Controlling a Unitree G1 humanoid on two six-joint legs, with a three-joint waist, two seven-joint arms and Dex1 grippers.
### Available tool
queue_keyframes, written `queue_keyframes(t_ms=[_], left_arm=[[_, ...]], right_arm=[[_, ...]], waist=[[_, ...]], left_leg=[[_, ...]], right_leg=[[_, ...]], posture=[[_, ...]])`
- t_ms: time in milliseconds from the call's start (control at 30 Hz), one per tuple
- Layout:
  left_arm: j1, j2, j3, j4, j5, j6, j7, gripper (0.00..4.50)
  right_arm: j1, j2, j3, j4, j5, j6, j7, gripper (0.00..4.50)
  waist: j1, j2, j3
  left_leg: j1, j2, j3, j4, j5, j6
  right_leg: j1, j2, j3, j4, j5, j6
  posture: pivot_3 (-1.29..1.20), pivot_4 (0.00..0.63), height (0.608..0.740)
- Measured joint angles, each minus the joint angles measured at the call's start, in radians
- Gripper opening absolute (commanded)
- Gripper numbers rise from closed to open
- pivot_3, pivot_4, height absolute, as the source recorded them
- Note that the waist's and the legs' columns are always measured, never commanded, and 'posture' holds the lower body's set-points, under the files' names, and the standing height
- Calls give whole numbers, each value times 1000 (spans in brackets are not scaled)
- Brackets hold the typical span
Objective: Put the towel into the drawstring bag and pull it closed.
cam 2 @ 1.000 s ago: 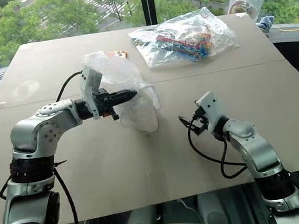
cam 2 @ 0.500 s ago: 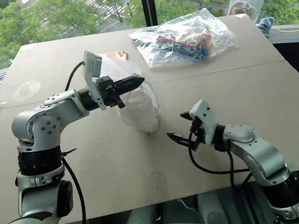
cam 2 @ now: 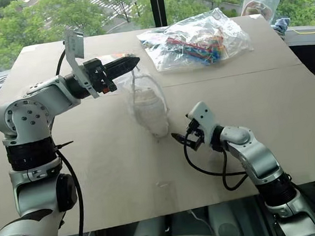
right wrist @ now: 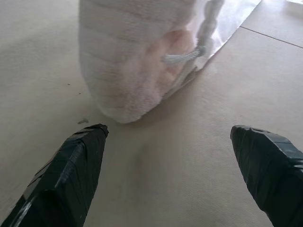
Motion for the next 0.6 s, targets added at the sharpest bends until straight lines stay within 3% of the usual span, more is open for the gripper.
queue_keyframes(t_ms=[333, 600], left_arm=[[-30, -3, 0, 30, -4, -2, 16, 0], [-66, -7, 1, 38, -15, -1, 19, 0]], right_arm=[[-59, 120, 10, 163, 19, -3, 20, 4458], [-128, 226, 13, 340, -33, -122, -12, 4458]], waist=[[0, 0, 0], [-5, 0, 0]], left_leg=[[0, 0, 0, 0, 0, 0], [3, 1, 1, -1, 0, 0]], right_leg=[[0, 0, 0, 0, 0, 0], [0, 1, 2, 1, 0, 0]], posture=[[0, 150, 740], [0, 150, 740]])
